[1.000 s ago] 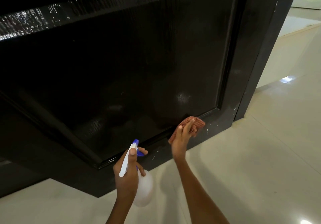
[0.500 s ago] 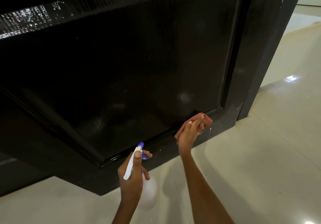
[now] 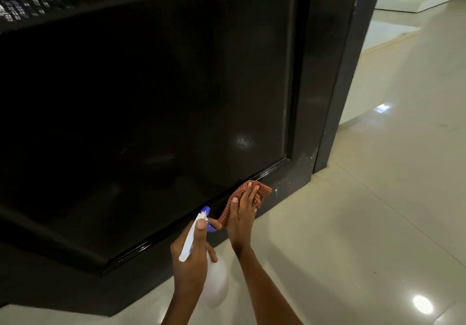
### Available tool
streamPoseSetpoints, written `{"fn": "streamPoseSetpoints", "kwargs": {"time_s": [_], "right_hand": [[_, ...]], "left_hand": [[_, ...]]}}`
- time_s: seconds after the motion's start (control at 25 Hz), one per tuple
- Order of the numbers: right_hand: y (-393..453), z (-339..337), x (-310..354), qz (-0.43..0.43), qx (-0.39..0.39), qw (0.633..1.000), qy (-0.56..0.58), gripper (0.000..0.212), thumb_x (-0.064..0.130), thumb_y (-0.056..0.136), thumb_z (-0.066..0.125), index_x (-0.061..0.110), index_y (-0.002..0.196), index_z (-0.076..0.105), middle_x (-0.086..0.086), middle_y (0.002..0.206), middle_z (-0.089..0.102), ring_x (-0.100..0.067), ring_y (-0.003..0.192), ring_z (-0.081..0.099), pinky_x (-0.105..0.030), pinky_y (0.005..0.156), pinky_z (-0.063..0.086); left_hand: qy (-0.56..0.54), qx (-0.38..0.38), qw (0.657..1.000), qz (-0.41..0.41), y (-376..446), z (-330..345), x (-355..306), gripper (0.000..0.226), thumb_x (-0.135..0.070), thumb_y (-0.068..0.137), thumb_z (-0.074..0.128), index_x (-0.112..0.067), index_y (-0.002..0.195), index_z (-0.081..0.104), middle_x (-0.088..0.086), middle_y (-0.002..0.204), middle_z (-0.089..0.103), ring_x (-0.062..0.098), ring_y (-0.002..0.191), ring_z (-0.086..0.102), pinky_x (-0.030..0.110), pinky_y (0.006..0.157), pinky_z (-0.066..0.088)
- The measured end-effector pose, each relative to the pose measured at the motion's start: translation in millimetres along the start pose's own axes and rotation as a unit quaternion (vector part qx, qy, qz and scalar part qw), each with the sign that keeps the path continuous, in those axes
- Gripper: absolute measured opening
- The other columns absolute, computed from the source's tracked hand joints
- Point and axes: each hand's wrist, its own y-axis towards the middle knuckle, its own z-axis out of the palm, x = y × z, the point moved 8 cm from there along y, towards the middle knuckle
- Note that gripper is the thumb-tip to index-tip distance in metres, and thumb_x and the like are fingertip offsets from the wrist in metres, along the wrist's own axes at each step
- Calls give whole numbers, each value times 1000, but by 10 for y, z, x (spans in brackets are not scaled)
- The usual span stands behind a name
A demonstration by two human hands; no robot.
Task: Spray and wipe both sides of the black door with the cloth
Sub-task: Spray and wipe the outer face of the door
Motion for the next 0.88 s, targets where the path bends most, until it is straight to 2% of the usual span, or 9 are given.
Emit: {"fn": "streamPoseSetpoints", "kwargs": {"time_s": [0.08,0.12,0.24,0.4,0.56,0.6,0.68,0.8,0.88], "right_hand": [[400,-333,-49,58,-31,998,12,61,53,109,20,55,150,-25,12,169,-18,-23,158,-6,-53,126,-1],[628,-539,-86,94,-54,994,5,58,57,107,14,56,150,-25,9,170,-15,-27,158,-7,-56,125,-5],[1215,-1081,-178,169,-138,975,-50,66,63,101,2,38,160,-13,-2,172,-10,-33,156,-14,-63,121,-11],[1403,-1159,-198,144,-187,972,-4,72,59,99,4,27,163,-3,-4,172,-7,-29,157,-11,-54,124,-12],[1502,-1075,-350,101,-211,957,170,71,64,103,16,33,163,-2,6,172,-2,-19,157,-1,-43,125,-6],[1589,-1079,-536,122,-217,945,210,75,74,98,19,40,162,-1,9,172,3,-20,158,4,-48,127,-1],[1678,-994,-1185,257,-216,894,298,95,96,79,22,49,159,5,11,169,15,-25,155,18,-57,126,12],[1579,-810,-1622,419,-168,806,382,95,92,78,23,45,160,11,6,166,25,-31,150,26,-61,122,14],[1660,-931,-1434,400,-178,816,378,91,89,79,24,45,158,19,11,160,32,-27,148,30,-58,122,18]], "left_hand": [[0,26,999,25,26,134,-51,49,-61,80,36,-24,83,68,8,49,60,11,41,52,11,51,46],[0,34,999,27,39,201,-70,54,-62,80,35,-22,85,70,12,49,59,12,41,51,10,50,46],[-6,51,998,22,75,416,-129,57,-63,77,37,-18,85,71,13,53,62,10,39,50,12,48,45],[-9,65,998,18,151,622,-175,50,-65,76,37,-26,81,68,8,57,63,12,41,53,11,49,47],[-8,59,998,6,247,742,-80,38,-59,76,39,-30,79,63,-1,45,58,8,40,54,19,51,49],[-9,58,998,4,265,761,-56,35,-57,77,40,-30,78,62,-2,43,57,8,40,54,21,52,48],[-9,60,998,-6,278,809,25,35,-54,76,41,-27,78,63,-2,41,55,7,38,53,23,53,45],[-16,71,997,-16,299,934,73,46,-58,71,44,-20,81,67,-6,43,55,7,35,51,19,44,43],[-10,90,996,-10,327,1063,64,47,-60,73,43,-22,80,69,-5,54,63,8,37,53,14,41,43]]}}
